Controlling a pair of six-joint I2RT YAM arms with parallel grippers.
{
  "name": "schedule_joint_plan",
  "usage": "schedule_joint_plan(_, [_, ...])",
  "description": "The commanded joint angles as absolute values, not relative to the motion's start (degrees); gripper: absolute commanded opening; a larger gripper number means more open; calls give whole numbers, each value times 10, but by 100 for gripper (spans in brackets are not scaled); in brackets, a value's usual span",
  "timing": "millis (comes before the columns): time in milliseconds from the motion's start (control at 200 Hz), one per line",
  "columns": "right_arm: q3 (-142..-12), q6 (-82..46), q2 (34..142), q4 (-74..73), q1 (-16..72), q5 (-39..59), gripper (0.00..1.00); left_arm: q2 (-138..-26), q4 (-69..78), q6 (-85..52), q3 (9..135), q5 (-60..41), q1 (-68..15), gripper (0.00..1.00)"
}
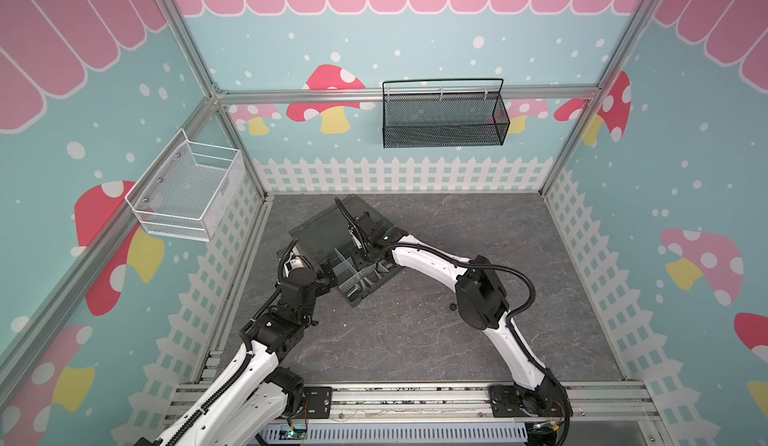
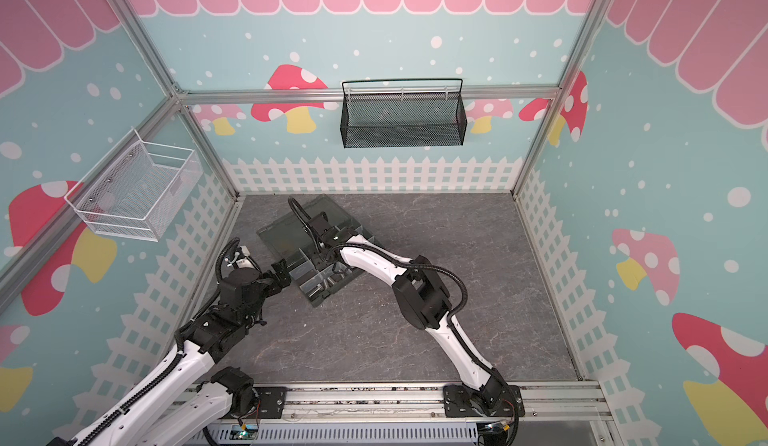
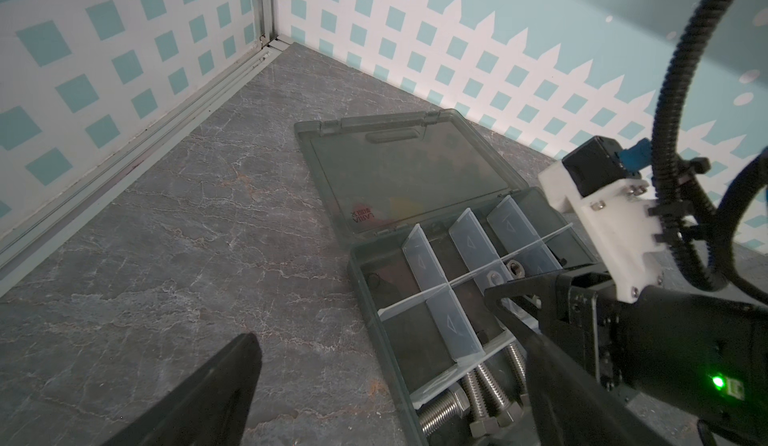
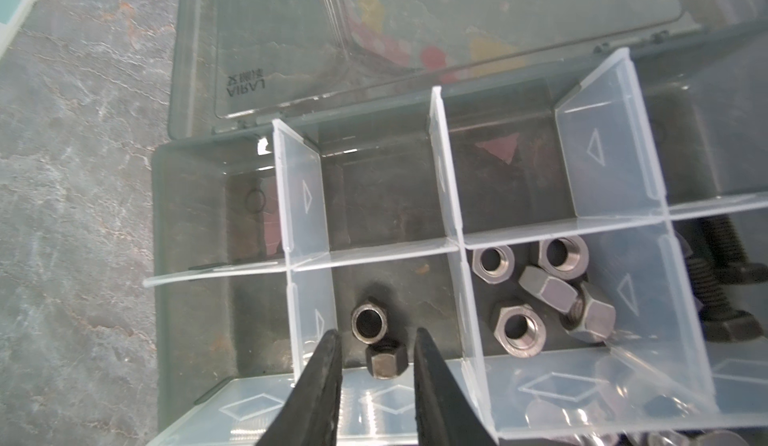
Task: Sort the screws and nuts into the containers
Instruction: 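Lift and carry the black nut with the right gripper over the organizer, then open the right gripper to drop the black nut into a compartment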
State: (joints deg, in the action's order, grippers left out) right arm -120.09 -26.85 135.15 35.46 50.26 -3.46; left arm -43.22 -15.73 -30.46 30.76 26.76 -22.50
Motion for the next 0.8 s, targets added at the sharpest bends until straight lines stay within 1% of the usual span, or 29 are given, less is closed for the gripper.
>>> schedule_joint_plan(0, [-1204,-282,1327,381,504,-58,32,-425,-157,-311,304,265,-219,100])
schedule_joint_plan(195, [-1119,-308,1258,387,504,-90,35,-426,-157,-310,302,264,-217,100])
schedule_joint_plan(460, [-938,-370,1141,398,501,-133,42,-432,-155,-308,303,254,-214,100])
schedule_joint_plan(600, [-842,-410,1093,404,492,-128,44,-436,-153,-310,302,252,-213,100])
schedule_joint_plan(640, [-817,-418,1064,407,488,-124,45,-437,-151,-311,301,251,-214,100])
schedule_joint_plan(795, [-741,-445,1019,419,471,-106,46,-445,-144,-311,300,246,-213,100])
